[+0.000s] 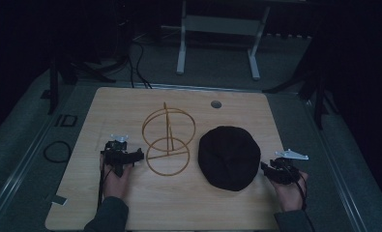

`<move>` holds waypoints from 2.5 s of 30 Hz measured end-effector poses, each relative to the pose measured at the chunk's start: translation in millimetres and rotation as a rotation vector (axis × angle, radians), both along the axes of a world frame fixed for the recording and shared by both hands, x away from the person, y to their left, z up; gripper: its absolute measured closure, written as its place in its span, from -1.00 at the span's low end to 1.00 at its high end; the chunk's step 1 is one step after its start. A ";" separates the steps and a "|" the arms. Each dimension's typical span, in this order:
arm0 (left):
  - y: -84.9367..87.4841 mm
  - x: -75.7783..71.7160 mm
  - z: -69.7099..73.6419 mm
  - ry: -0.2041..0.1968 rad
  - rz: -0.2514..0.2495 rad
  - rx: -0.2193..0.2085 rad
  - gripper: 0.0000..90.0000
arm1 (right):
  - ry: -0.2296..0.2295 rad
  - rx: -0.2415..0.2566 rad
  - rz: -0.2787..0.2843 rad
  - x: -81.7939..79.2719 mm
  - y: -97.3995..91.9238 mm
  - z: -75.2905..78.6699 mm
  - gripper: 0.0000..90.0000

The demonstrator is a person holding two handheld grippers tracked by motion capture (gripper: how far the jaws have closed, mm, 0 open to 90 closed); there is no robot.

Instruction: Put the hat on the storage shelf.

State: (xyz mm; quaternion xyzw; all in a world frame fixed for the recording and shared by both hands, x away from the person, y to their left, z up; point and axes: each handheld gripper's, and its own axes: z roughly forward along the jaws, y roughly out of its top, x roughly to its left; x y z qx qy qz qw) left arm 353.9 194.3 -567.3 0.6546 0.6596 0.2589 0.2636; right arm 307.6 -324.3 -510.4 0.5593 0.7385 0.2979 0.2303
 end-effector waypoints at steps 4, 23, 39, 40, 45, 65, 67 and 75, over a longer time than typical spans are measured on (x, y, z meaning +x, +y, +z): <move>0.0 0.0 0.0 0.000 0.000 0.000 -0.97 | 0.002 -0.001 0.024 0.3 2.0 7.1 0.25; 0.1 0.0 0.1 0.001 -0.001 0.001 -0.97 | 0.014 -0.111 0.126 9.1 18.2 36.7 0.14; 0.1 -0.1 0.1 0.001 -0.001 0.001 -0.97 | 0.027 -0.156 0.183 17.7 29.8 47.2 0.06; 0.1 -0.1 0.1 0.001 -0.001 0.001 -0.97 | 0.028 -0.158 0.188 18.2 30.2 48.0 0.06; 0.1 0.0 0.1 0.001 -0.001 0.001 -0.97 | 0.032 -0.171 0.206 20.7 31.9 52.1 0.04; 0.1 0.0 0.0 0.001 -0.001 0.001 -0.97 | 0.031 -0.208 0.242 33.1 38.3 69.0 0.04; 0.1 0.0 0.1 0.001 -0.001 0.001 -0.97 | 0.032 -0.207 0.246 35.0 38.8 69.5 0.04; 0.1 0.0 0.0 0.001 -0.001 0.001 -0.97 | 0.056 -0.223 0.266 41.9 41.6 67.8 0.04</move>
